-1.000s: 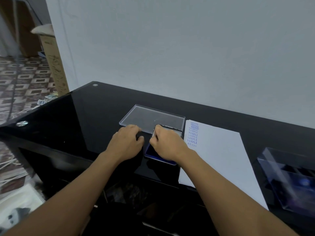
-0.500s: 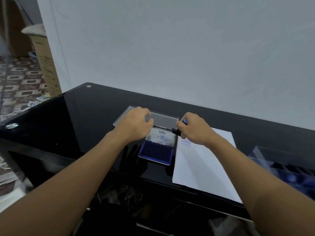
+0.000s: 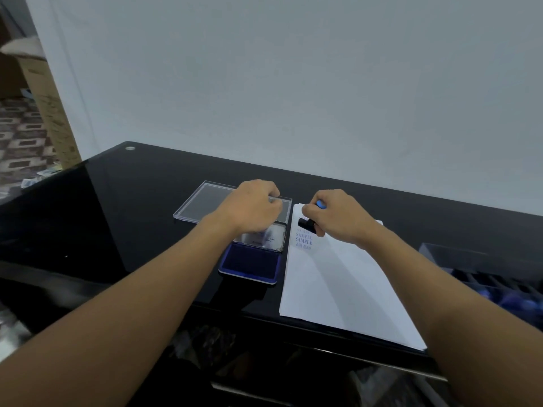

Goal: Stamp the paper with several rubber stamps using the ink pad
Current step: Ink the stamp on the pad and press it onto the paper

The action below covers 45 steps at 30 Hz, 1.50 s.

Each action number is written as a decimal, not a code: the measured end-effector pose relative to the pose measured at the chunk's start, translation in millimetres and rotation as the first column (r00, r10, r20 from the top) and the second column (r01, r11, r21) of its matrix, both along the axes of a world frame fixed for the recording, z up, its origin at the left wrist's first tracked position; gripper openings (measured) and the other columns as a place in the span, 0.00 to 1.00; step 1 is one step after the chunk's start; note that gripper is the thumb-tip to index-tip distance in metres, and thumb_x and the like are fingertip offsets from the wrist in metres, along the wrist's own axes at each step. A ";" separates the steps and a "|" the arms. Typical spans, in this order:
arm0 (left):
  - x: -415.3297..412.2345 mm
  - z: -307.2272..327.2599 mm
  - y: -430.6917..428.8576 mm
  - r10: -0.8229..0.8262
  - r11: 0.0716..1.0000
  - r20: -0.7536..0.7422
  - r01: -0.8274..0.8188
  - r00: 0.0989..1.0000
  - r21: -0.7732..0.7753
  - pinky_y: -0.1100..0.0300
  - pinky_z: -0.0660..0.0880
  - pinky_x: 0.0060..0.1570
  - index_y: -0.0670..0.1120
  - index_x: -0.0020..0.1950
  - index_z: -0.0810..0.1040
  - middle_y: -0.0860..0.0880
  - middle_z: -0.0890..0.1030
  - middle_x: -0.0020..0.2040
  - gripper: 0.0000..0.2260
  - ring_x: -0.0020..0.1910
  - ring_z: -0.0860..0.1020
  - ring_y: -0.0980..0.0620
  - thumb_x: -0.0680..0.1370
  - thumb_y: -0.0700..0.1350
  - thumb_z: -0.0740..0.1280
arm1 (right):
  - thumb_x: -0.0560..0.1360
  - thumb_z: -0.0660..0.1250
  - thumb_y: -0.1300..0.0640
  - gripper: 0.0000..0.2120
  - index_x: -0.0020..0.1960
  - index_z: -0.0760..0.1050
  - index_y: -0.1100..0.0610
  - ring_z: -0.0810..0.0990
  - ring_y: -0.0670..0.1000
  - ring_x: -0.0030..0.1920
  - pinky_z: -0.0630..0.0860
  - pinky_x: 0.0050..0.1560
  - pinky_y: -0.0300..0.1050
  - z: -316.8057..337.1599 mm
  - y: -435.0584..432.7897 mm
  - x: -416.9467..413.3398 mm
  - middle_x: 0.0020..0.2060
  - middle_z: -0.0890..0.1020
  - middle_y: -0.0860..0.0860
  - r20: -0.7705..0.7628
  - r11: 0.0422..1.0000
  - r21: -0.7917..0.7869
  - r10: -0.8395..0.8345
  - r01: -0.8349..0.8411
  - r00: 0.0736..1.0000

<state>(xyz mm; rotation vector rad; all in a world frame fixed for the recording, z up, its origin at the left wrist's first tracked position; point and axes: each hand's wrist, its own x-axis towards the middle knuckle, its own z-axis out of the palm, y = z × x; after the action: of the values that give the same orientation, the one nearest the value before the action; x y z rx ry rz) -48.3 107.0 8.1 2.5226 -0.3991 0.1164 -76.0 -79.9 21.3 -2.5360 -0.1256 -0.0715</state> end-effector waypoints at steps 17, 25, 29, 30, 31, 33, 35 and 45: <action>41.3 -23.2 -36.1 -0.069 0.968 -0.176 0.109 0.982 0.227 0.49 0.76 0.58 0.47 0.55 0.76 0.48 0.78 0.54 0.13 0.52 0.76 0.48 0.77 0.54 0.66 | 0.78 0.58 0.55 0.09 0.41 0.65 0.58 0.69 0.53 0.35 0.67 0.37 0.46 -28.0 -9.5 9.6 0.36 0.73 0.55 -0.168 0.994 -0.106 -0.005 -0.013 0.986; 46.2 -28.0 -41.6 -0.057 0.953 -0.169 0.104 0.984 0.285 0.49 0.77 0.59 0.51 0.52 0.74 0.46 0.82 0.60 0.14 0.58 0.80 0.46 0.73 0.57 0.71 | 0.80 0.60 0.52 0.12 0.42 0.67 0.58 0.69 0.53 0.36 0.66 0.36 0.46 -37.1 -3.8 16.0 0.40 0.75 0.56 -0.167 0.967 -0.243 0.036 -0.077 0.985; 48.0 -29.3 -41.3 -0.045 0.962 -0.194 0.095 0.980 0.256 0.49 0.78 0.58 0.45 0.62 0.79 0.46 0.82 0.59 0.22 0.57 0.80 0.46 0.73 0.57 0.73 | 0.80 0.59 0.51 0.13 0.48 0.71 0.62 0.72 0.54 0.38 0.68 0.37 0.47 -36.7 -1.1 18.0 0.42 0.76 0.56 -0.167 0.956 -0.281 0.040 -0.087 0.985; 48.5 -29.9 -41.2 -0.047 0.963 -0.198 0.097 0.979 0.252 0.49 0.78 0.57 0.46 0.61 0.80 0.47 0.82 0.58 0.22 0.55 0.80 0.46 0.73 0.57 0.74 | 0.80 0.59 0.51 0.14 0.48 0.71 0.62 0.71 0.54 0.38 0.68 0.36 0.47 -36.8 -0.5 18.1 0.42 0.76 0.56 -0.169 0.954 -0.287 0.041 -0.089 0.985; 49.2 -30.8 -40.9 -0.046 0.963 -0.202 0.097 0.978 0.252 0.49 0.78 0.56 0.46 0.60 0.80 0.47 0.83 0.56 0.22 0.53 0.80 0.47 0.72 0.57 0.74 | 0.80 0.59 0.51 0.13 0.47 0.71 0.62 0.71 0.54 0.38 0.67 0.36 0.47 -36.9 -0.1 18.2 0.42 0.76 0.56 -0.171 0.952 -0.291 0.042 -0.092 0.984; 51.1 -33.1 -41.6 -0.042 0.962 -0.201 0.095 0.979 0.258 0.49 0.79 0.54 0.46 0.56 0.80 0.48 0.83 0.53 0.20 0.50 0.80 0.47 0.71 0.58 0.75 | 0.80 0.59 0.51 0.13 0.43 0.68 0.60 0.70 0.54 0.37 0.67 0.36 0.47 -36.8 0.8 18.0 0.40 0.75 0.56 -0.171 0.950 -0.298 0.045 -0.095 0.984; 52.7 -35.5 -42.4 -0.038 0.961 -0.195 0.090 0.980 0.263 0.49 0.80 0.53 0.46 0.56 0.80 0.48 0.83 0.52 0.21 0.50 0.81 0.47 0.70 0.58 0.75 | 0.81 0.59 0.51 0.14 0.40 0.66 0.58 0.69 0.53 0.36 0.66 0.35 0.47 -36.3 1.6 17.9 0.39 0.74 0.55 -0.174 0.947 -0.305 0.046 -0.098 0.984; 60.1 -40.1 -42.8 -0.053 0.957 -0.186 0.104 0.981 0.271 0.51 0.79 0.49 0.49 0.46 0.78 0.50 0.81 0.45 0.14 0.45 0.80 0.49 0.69 0.56 0.75 | 0.82 0.58 0.51 0.15 0.38 0.62 0.54 0.68 0.50 0.33 0.64 0.32 0.45 -42.8 4.4 14.6 0.36 0.71 0.52 -0.174 0.947 -0.306 0.049 -0.101 0.984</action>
<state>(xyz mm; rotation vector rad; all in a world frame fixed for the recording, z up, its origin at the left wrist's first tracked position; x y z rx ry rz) 11.8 64.2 -32.0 2.7608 -0.4712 -0.2093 -61.4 -75.6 -21.5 -2.8382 -0.1804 0.2044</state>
